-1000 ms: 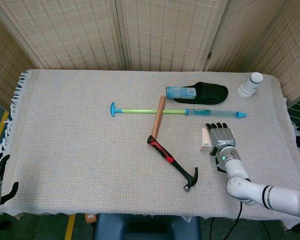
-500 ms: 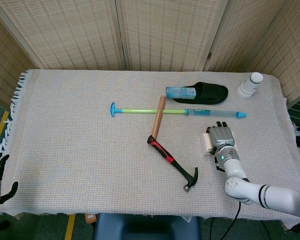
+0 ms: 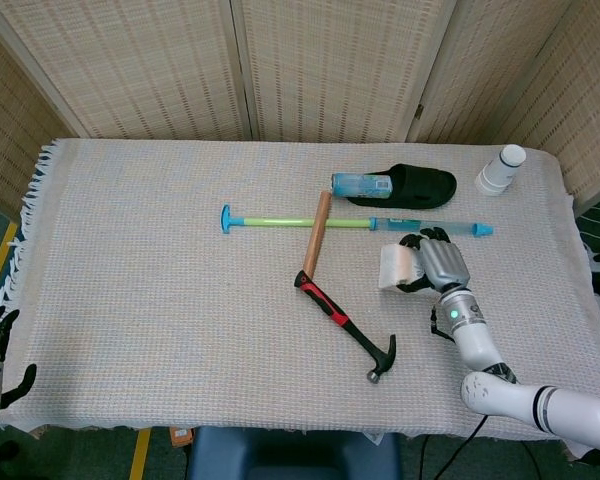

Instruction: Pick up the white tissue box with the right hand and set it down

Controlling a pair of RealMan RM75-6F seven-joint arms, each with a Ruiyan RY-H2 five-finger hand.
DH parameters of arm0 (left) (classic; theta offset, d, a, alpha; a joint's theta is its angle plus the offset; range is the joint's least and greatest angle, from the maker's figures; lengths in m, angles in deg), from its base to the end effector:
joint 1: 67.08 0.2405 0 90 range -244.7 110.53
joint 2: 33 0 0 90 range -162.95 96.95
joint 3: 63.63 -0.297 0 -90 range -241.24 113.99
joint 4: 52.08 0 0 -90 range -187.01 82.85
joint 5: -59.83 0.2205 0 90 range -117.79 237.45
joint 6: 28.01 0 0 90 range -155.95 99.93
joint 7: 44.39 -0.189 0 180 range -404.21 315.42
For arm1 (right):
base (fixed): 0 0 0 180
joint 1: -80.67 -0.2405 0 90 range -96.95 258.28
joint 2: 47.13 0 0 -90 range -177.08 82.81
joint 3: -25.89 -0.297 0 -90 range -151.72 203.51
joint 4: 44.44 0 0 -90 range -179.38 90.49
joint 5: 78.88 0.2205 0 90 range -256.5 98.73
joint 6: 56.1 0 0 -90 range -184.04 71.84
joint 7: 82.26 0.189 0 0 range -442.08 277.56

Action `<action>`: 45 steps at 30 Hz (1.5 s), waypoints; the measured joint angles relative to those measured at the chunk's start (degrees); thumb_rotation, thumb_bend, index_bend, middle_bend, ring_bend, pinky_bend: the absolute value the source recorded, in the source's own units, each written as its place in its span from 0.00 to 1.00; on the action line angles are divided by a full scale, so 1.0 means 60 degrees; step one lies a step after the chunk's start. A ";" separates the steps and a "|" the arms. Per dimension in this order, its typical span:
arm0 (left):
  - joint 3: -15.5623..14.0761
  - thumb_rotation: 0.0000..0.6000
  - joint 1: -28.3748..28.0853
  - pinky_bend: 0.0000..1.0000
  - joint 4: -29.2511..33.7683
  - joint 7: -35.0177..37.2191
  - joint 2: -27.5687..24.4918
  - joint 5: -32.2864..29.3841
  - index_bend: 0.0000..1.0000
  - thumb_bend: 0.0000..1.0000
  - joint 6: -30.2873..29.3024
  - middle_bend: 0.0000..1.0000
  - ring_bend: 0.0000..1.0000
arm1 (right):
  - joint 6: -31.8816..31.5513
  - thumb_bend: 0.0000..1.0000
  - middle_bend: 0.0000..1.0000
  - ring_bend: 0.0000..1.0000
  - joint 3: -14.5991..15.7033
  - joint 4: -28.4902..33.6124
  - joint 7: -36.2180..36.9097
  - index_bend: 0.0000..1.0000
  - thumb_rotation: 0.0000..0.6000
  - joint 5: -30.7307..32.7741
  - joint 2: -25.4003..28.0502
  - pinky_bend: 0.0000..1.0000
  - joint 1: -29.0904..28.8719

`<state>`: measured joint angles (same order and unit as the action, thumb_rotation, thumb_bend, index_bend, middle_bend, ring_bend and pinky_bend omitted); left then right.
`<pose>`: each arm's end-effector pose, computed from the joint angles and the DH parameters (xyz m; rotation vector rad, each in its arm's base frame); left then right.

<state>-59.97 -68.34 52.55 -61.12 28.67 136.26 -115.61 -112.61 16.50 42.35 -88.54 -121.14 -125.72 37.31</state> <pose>-0.3483 0.2057 0.1807 -1.2513 -0.9002 -0.6971 -0.2428 -0.4445 0.0356 1.4364 -1.3319 0.8997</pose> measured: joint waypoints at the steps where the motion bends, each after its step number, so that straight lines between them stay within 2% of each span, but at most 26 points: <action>1: -0.0001 1.00 0.0002 0.17 0.0003 0.0002 0.0000 0.0004 0.10 0.34 -0.0007 0.00 0.00 | -0.0040 0.17 0.46 0.31 -0.0035 -0.0139 0.0943 0.53 1.00 -0.0405 -0.0039 0.00 0.0131; 5: 0.0006 1.00 0.0007 0.17 0.0002 -0.0013 0.0012 -0.0006 0.10 0.34 -0.0024 0.00 0.00 | -0.0292 0.19 0.46 0.30 -0.0058 -0.1121 0.5645 0.52 1.00 -0.2228 -0.0311 0.00 0.0612; 7: 0.0017 1.00 0.0007 0.17 0.0001 -0.0032 0.0019 -0.0026 0.10 0.34 -0.0034 0.00 0.00 | -0.0489 0.20 0.46 0.30 -0.0003 -0.2021 0.8291 0.52 1.00 -0.3236 -0.0594 0.00 0.0831; 9: 0.0035 1.00 0.0004 0.17 -0.0005 -0.0040 0.0029 -0.0057 0.10 0.34 -0.0037 0.00 0.00 | -0.0695 0.20 0.46 0.30 0.0094 -0.3189 1.0772 0.52 1.00 -0.4229 -0.0962 0.00 0.1020; 12: 0.0050 1.00 -0.0020 0.17 -0.0031 -0.0082 0.0050 -0.0124 0.10 0.34 0.0013 0.00 0.00 | -0.0986 0.22 0.46 0.30 0.0281 -0.5291 1.3751 0.52 1.00 -0.5554 -0.1614 0.00 0.1240; 15: 0.0044 1.00 -0.0050 0.17 -0.0051 -0.0147 0.0082 -0.0152 0.10 0.34 0.0071 0.00 0.00 | -0.1218 0.22 0.46 0.30 0.0524 -0.7494 1.5955 0.52 1.00 -0.6687 -0.2360 0.00 0.1385; 18: 0.0038 1.00 -0.0058 0.17 -0.0054 -0.0191 0.0101 -0.0161 0.10 0.34 0.0077 0.00 0.00 | -0.1356 0.22 0.46 0.30 0.0842 -0.9274 1.7581 0.52 1.00 -0.7653 -0.3163 0.00 0.1459; 21: 0.0054 1.00 -0.0055 0.17 -0.0064 -0.0173 0.0099 -0.0202 0.10 0.34 0.0069 0.00 0.00 | -0.1442 0.23 0.46 0.30 0.1205 -1.0431 1.8537 0.52 1.00 -0.8333 -0.3921 0.00 0.1486; 25: 0.0051 1.00 -0.0061 0.17 -0.0067 -0.0152 0.0096 -0.0193 0.10 0.34 0.0080 0.00 0.00 | -0.1539 0.23 0.46 0.30 0.1534 -1.1100 1.8947 0.52 1.00 -0.8622 -0.4393 0.00 0.1488; 37: 0.0041 1.00 -0.0085 0.17 -0.0069 -0.0158 0.0088 -0.0247 0.10 0.34 0.0144 0.00 0.00 | -0.1488 0.26 0.46 0.30 0.1772 -1.1485 1.8530 0.52 1.00 -0.8601 -0.4502 0.00 0.1576; 41: 0.0040 1.00 -0.0093 0.17 -0.0064 -0.0185 0.0097 -0.0259 0.10 0.34 0.0149 0.00 0.00 | -0.1270 0.26 0.46 0.26 0.1880 -1.1473 1.7848 0.45 1.00 -0.8599 -0.4429 0.00 0.1615; 45: 0.0039 1.00 -0.0095 0.17 -0.0055 -0.0217 0.0110 -0.0264 0.10 0.34 0.0142 0.00 0.00 | -0.1123 0.26 0.43 0.19 0.2032 -1.1241 1.7393 0.34 1.00 -0.8622 -0.4184 0.00 0.1645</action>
<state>-59.74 -68.92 52.22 -62.43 29.33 134.68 -114.76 -119.35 28.69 -25.09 15.82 -172.87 -150.82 47.18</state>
